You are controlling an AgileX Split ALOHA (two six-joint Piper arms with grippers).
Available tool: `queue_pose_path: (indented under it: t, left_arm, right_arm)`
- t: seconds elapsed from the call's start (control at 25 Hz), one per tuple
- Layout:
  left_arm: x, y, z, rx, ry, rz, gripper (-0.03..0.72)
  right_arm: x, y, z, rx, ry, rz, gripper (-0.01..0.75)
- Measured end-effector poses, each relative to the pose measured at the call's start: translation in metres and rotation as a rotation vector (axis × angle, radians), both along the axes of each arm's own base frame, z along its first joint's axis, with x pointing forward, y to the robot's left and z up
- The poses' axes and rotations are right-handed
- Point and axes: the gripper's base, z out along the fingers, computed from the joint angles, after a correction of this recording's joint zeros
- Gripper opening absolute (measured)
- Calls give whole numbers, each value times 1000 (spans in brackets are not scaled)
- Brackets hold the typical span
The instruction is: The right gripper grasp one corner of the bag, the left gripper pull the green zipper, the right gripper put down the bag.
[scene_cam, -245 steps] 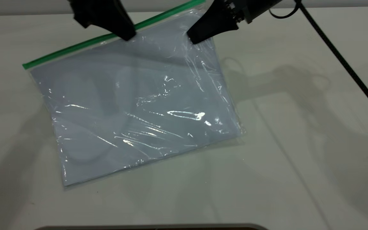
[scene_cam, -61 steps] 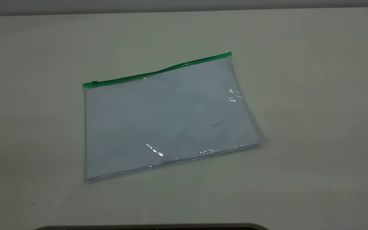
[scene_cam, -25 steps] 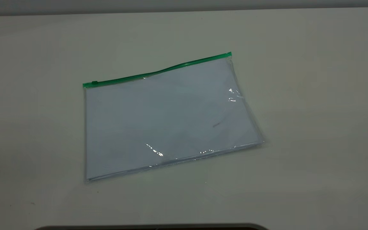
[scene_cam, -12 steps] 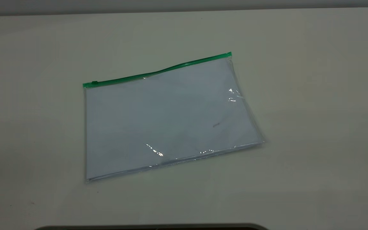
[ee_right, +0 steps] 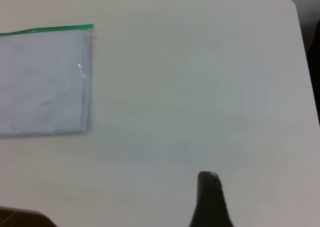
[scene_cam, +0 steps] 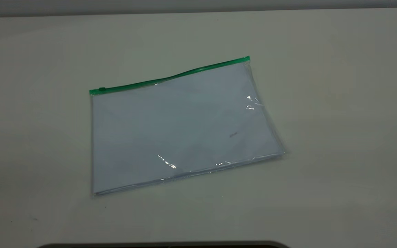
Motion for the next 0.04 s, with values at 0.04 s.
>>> queue_pose_path:
  t: [0.04]
  left_arm:
    - [0, 0, 0, 0, 0, 0, 567]
  right_arm:
    - [0, 0, 0, 0, 0, 0, 578]
